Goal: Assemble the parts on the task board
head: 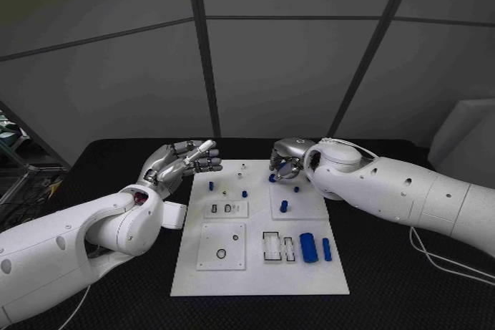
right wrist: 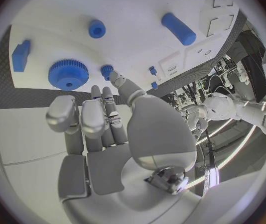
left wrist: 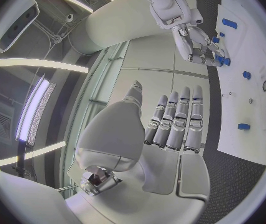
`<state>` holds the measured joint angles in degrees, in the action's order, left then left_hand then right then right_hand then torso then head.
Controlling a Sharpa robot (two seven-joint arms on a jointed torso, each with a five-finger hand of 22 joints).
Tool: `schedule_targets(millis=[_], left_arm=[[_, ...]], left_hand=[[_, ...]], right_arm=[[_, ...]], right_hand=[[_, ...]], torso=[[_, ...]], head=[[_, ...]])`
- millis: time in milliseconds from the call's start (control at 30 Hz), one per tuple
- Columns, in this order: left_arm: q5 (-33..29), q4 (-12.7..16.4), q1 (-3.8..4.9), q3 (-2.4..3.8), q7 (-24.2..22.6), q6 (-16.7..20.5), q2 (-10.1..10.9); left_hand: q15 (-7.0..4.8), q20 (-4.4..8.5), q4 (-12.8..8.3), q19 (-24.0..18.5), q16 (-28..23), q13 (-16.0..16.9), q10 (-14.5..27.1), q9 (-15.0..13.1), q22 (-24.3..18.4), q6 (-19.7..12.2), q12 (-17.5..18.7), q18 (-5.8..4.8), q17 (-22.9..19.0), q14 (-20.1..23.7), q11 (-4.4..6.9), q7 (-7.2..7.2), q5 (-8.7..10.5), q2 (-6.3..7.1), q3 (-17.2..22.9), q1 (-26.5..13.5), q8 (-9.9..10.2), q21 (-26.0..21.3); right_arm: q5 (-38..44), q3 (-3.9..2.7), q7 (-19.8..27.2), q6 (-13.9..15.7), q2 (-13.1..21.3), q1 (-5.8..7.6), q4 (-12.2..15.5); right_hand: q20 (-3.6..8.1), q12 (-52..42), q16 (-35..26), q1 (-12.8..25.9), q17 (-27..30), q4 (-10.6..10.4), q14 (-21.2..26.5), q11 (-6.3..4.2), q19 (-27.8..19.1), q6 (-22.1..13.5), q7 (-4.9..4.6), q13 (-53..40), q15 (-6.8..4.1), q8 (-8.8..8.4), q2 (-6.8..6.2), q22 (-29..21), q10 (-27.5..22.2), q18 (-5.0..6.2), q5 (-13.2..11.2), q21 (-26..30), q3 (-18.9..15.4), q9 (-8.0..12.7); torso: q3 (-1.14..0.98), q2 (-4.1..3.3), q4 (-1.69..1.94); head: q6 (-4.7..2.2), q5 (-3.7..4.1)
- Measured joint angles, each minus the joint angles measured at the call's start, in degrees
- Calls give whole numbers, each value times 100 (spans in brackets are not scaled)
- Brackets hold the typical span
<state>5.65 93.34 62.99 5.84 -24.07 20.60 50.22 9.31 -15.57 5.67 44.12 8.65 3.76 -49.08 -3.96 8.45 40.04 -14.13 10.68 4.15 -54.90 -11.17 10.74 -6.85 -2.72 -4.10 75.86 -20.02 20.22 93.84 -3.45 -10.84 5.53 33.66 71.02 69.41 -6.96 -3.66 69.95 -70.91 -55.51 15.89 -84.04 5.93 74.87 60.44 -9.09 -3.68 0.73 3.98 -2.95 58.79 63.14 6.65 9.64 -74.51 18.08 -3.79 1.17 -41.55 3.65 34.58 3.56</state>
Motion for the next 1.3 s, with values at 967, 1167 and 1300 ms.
schedule_targets(millis=[967,1167,1300], left_arm=[[6,-7,10,0,41,-22,8],[6,-9,12,0,50,-29,7],[7,-11,13,0,56,-33,8]], left_hand=[[0,21,0,21,-21,-1,1,-1,-5,0,22,0,-2,0,-1,0,0,0,0,0,0,0],[0,21,1,20,-21,-1,1,2,-5,0,22,0,-8,0,-1,0,0,0,0,0,0,0],[0,21,1,20,-21,-1,1,4,-5,0,22,0,-8,0,-1,0,0,0,0,0,0,0]], right_arm=[[-115,1,133,-188,-155,0,-169],[-130,1,140,-258,-187,0,-218],[-133,1,140,-319,-199,0,-244]], right_hand=[[-21,0,195,-12,-149,-17,0,-20,20,-20,20,1,-1,-21,135,159,105,1,0,-136,189,0],[-18,0,227,-3,-186,-8,0,-20,22,-20,20,2,-1,-21,201,205,146,-37,0,-161,262,0],[1,0,261,-27,-202,-11,0,-40,40,-19,20,2,-1,-21,224,226,167,-90,20,-188,305,0]], torso=[[5,-21,-12],[8,-22,-13],[8,-25,-13]], head=[[81,-118],[99,-119],[112,-113]])
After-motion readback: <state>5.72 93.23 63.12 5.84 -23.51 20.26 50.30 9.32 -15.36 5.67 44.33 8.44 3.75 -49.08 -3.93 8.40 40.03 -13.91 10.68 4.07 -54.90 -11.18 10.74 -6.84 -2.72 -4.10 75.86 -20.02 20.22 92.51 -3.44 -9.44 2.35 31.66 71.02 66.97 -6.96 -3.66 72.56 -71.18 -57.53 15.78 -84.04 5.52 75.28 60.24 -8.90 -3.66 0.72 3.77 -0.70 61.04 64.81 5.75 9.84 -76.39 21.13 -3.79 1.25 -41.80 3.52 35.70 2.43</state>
